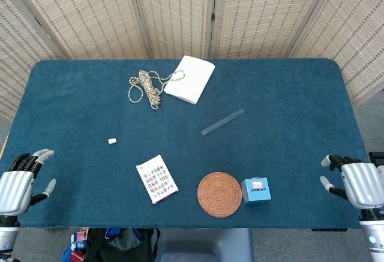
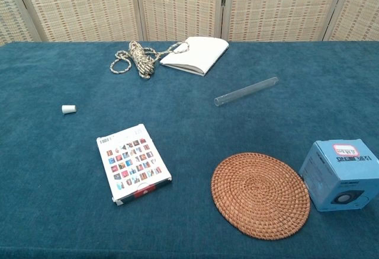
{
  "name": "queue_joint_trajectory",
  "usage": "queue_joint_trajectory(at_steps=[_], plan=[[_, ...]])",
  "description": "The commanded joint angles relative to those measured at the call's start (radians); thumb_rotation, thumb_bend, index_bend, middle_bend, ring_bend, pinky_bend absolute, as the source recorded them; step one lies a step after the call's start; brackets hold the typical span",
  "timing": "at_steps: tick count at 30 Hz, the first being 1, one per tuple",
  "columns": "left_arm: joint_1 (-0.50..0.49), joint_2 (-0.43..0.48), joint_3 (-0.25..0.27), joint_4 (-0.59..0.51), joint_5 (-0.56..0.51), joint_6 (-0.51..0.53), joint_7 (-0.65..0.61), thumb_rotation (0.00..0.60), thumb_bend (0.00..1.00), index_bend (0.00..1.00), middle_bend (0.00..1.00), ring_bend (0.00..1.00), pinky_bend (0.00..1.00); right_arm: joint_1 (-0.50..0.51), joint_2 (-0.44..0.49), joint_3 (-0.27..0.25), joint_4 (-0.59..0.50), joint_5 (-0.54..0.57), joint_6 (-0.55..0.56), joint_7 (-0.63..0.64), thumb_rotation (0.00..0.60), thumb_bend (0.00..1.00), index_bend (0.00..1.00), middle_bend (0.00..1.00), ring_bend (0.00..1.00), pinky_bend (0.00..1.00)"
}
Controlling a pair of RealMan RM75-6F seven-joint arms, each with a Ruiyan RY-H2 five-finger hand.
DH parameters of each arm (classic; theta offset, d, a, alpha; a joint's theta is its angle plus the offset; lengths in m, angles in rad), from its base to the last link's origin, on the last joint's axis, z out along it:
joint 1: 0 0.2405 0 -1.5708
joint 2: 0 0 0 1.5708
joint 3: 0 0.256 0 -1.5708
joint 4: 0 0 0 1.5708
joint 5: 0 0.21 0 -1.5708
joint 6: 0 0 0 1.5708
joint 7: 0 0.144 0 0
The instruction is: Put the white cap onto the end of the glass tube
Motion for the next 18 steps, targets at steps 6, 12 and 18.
queue_joint_trajectory(at_steps=[6, 12, 18], plan=[[0.004, -0.002, 0.003, 0.002, 0.015, 0.001, -0.003, 0.6, 0.32, 0.19, 0.22, 0.27, 0.17, 0.0, 0.004, 0.009, -0.005, -0.019, -0.007, -0.003, 0.6, 0.24, 0.47, 0.56, 0.56, 0.62], [0.009, 0.001, -0.001, 0.01, 0.015, 0.004, -0.019, 0.6, 0.32, 0.19, 0.22, 0.27, 0.17, 0.049, 0.038, 0.034, -0.034, -0.021, -0.079, -0.039, 0.6, 0.23, 0.47, 0.57, 0.57, 0.62], [0.01, -0.002, -0.002, 0.021, 0.019, 0.001, -0.03, 0.6, 0.32, 0.19, 0.22, 0.27, 0.17, 0.174, 0.067, 0.095, -0.066, 0.014, -0.241, -0.074, 0.6, 0.24, 0.47, 0.59, 0.61, 0.62]])
